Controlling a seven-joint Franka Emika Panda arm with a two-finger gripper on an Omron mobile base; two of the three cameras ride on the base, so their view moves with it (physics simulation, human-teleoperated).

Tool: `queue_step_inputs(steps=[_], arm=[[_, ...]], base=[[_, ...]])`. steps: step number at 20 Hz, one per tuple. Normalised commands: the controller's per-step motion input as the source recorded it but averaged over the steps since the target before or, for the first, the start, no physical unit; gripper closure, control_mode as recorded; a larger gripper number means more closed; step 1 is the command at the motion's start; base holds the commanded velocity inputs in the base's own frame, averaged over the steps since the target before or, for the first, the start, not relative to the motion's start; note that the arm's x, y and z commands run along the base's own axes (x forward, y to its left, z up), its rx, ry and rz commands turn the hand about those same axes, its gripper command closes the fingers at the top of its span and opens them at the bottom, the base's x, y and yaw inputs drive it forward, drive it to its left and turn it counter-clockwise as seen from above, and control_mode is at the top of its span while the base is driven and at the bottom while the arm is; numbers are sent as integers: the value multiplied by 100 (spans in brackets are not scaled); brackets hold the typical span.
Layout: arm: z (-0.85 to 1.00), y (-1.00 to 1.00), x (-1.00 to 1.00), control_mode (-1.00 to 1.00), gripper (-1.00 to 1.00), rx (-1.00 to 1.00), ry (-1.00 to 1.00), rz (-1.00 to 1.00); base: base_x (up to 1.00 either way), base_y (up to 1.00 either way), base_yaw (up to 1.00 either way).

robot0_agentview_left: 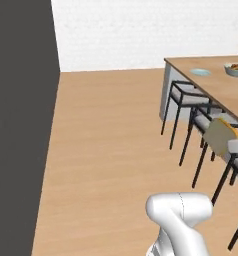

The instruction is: Start the toaster. Once the lever pops up, take the bread to the plate on the dining counter.

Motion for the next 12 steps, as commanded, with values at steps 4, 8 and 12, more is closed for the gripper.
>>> queue_step_inputs(steps=[4,8,12], arm=[[0,0,0,100,100,0,0,0],[0,0,0,100,100,0,0,0],[0,0,0,100,100,0,0,0]], base=[[100,27,-45],[100,26,-41],[100,43,-37]])
